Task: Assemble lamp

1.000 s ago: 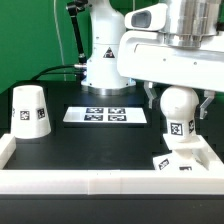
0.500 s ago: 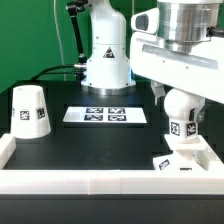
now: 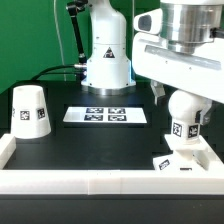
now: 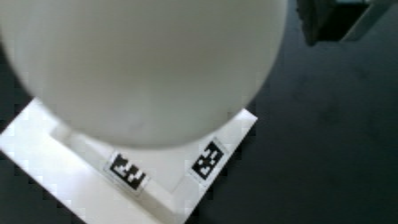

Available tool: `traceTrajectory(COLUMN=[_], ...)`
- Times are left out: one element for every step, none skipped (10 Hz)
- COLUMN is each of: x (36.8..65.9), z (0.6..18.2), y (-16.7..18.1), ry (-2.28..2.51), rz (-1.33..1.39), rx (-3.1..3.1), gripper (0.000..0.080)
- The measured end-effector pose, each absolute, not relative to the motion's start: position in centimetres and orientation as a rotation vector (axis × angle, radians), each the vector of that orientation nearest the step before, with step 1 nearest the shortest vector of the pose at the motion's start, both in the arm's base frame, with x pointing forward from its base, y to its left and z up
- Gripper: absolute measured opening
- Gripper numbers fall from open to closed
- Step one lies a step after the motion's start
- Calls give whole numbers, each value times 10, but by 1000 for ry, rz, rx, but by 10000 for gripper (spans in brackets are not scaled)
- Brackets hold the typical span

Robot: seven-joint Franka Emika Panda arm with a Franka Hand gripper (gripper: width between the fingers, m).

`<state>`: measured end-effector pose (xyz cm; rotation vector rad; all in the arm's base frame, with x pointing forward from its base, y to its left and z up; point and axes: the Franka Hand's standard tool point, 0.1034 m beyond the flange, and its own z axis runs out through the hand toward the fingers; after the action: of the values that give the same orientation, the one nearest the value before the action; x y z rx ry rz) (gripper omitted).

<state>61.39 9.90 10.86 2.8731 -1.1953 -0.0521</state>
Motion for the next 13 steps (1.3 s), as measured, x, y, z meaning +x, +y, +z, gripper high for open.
traceTrajectory(x=[616,614,612,611,611,611,610,610,610,611,611,615,615], z=[109,110,113,117,117,117,116,116,116,116,116,117,116], y=[103,106,108,109,105,101,102,101,100,100,99,100,99], ry=[-1000,-884,-656,-469,-350,-207,-105,-61,83,200,298,578,770], rz=[8,36,51,56,53,47,48,47,47,47,48,94,107], rx=[2966,3012,3075,3111,3132,3143,3147,3147,3142,3133,3122,3069,3018], gripper=[696,698,698,698,698,698,698,698,698,698,698,698,698])
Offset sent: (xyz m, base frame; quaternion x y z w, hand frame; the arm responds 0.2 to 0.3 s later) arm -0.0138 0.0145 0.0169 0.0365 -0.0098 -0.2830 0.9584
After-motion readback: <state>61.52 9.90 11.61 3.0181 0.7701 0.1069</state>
